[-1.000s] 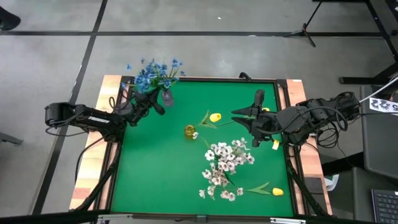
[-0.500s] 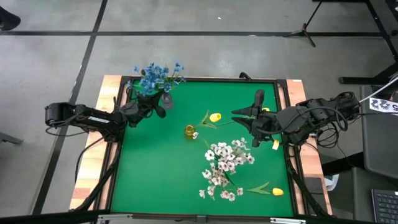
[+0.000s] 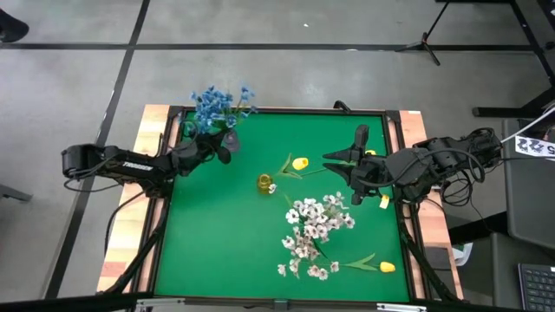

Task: Sort flowers into vase by color
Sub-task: Put the blue flowers into the purple vase

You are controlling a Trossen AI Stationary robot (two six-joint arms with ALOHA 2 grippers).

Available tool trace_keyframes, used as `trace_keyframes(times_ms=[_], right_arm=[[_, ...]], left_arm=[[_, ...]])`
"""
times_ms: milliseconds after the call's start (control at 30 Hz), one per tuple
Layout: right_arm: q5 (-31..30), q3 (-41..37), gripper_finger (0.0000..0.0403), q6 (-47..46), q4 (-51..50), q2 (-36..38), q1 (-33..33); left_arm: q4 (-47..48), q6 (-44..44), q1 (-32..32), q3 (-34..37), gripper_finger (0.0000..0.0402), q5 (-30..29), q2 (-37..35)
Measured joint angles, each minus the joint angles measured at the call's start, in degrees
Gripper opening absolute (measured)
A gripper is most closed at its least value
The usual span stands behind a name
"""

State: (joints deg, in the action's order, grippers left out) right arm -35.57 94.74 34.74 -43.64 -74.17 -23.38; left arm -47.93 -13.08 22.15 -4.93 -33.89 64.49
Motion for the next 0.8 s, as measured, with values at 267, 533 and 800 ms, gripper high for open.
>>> trace_keyframes(times_ms=[267, 533, 800], right_arm=[[0.04, 0.0, 0.0097, -0.09, 0.0, 0.0, 0.0], [0.07, 0.0, 0.0097, -0.17, 0.0, 0.0, 0.04], [0.09, 0.0, 0.0097, -0.18, -0.02, 0.0, 0.04]], left_arm=[[-1.71, 1.1, 0.02, -0.58, 0.0017, -0.13, 0.15], [-2.02, 2.58, 0.02, -0.76, 0.0095, -0.2, 0.15], [-1.97, 4.47, -0.55, -0.81, 0.0194, -0.2, 0.0]])
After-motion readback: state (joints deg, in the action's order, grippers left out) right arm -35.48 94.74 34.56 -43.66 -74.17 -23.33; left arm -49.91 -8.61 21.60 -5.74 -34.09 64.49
